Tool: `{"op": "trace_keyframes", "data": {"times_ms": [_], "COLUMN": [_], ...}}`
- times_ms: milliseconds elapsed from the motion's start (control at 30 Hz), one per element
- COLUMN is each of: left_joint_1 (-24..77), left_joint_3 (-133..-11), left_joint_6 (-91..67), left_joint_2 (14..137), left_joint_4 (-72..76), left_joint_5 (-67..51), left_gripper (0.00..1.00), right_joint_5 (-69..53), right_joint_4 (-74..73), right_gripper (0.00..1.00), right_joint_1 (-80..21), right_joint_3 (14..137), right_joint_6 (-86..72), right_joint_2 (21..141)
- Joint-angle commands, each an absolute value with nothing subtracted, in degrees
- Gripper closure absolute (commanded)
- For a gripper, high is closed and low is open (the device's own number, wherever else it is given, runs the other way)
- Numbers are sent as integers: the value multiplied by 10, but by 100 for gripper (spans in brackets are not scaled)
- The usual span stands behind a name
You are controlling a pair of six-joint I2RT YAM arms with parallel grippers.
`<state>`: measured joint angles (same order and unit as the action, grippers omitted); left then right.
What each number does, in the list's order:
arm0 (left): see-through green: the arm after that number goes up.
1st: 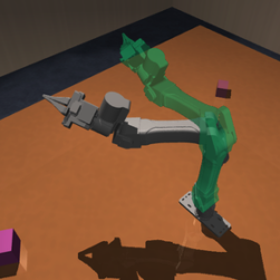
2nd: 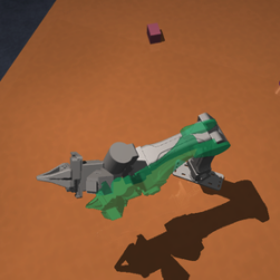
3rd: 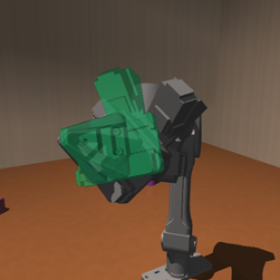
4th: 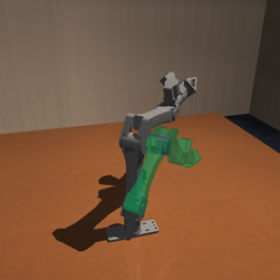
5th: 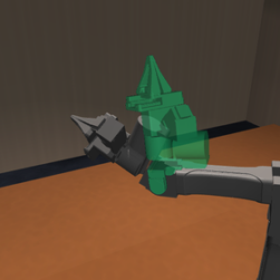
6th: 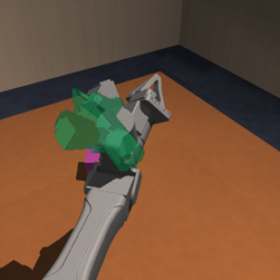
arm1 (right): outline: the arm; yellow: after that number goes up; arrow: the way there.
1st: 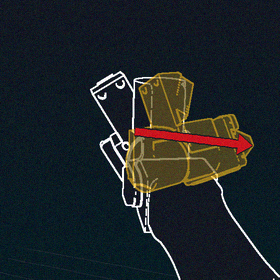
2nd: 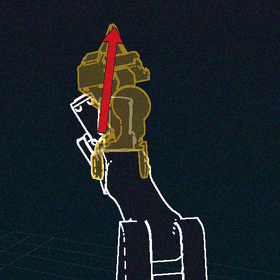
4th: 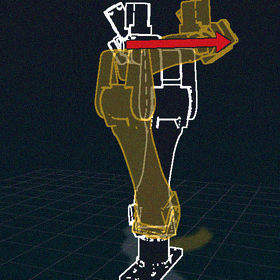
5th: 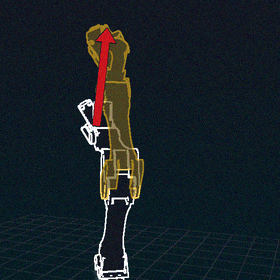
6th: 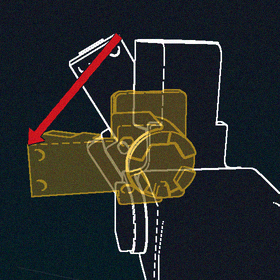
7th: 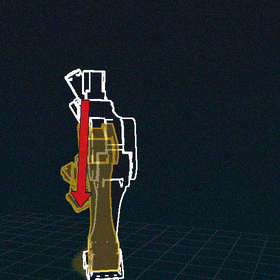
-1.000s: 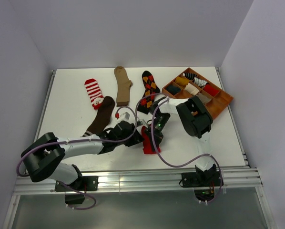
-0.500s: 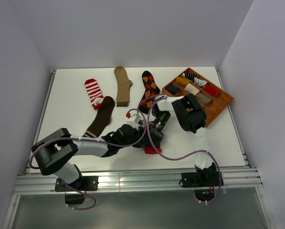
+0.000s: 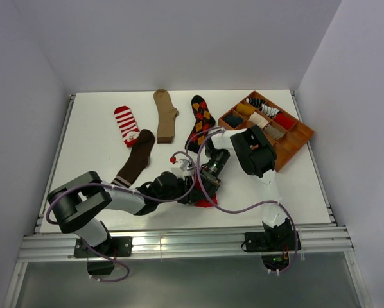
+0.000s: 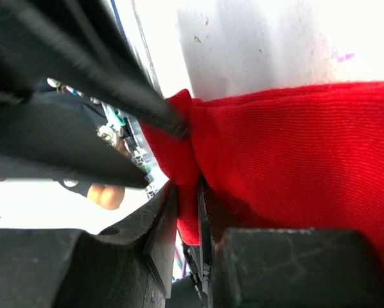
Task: Roll the socks
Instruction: Roll the sock at the center of the board.
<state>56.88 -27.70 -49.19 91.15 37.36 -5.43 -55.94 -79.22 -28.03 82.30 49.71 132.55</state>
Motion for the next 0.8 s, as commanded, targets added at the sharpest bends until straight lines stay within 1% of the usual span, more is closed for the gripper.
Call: {"op": "trace_keyframes", "data": {"times_ms": [0,333,500,567,600,700,733,767], "left_joint_1": [572,572,571,571,571,571,571,571], "left_joint_3": [-264,-280,-279,-285,-288,-301,-308,-315], "left_joint_6": [-482,-477,-483,-489,-490,-500,-502,-508], "left_joint_2": [926,955,947,947,948,954,958,961], "left_joint_4": [417,434,416,396,387,347,337,320], "left_joint_5": [-68,-129,-142,-144,-144,-143,-146,-142], "left_gripper": [57,57,57,59,61,73,80,85], "right_joint_5": [-534,-530,-526,-524,-522,-514,-511,-509], "right_joint_4": [-766,-754,-742,-737,-736,-723,-713,-709], "right_gripper": [78,78,79,79,79,78,78,78], "right_joint_1": [-273,-268,-263,-263,-263,-263,-263,-263], "right_joint_3": [838,833,831,831,829,824,823,821], "right_joint_6": [504,486,472,468,464,452,448,445], "right_joint_2": [1340,1342,1339,1339,1338,1332,1331,1328]}}
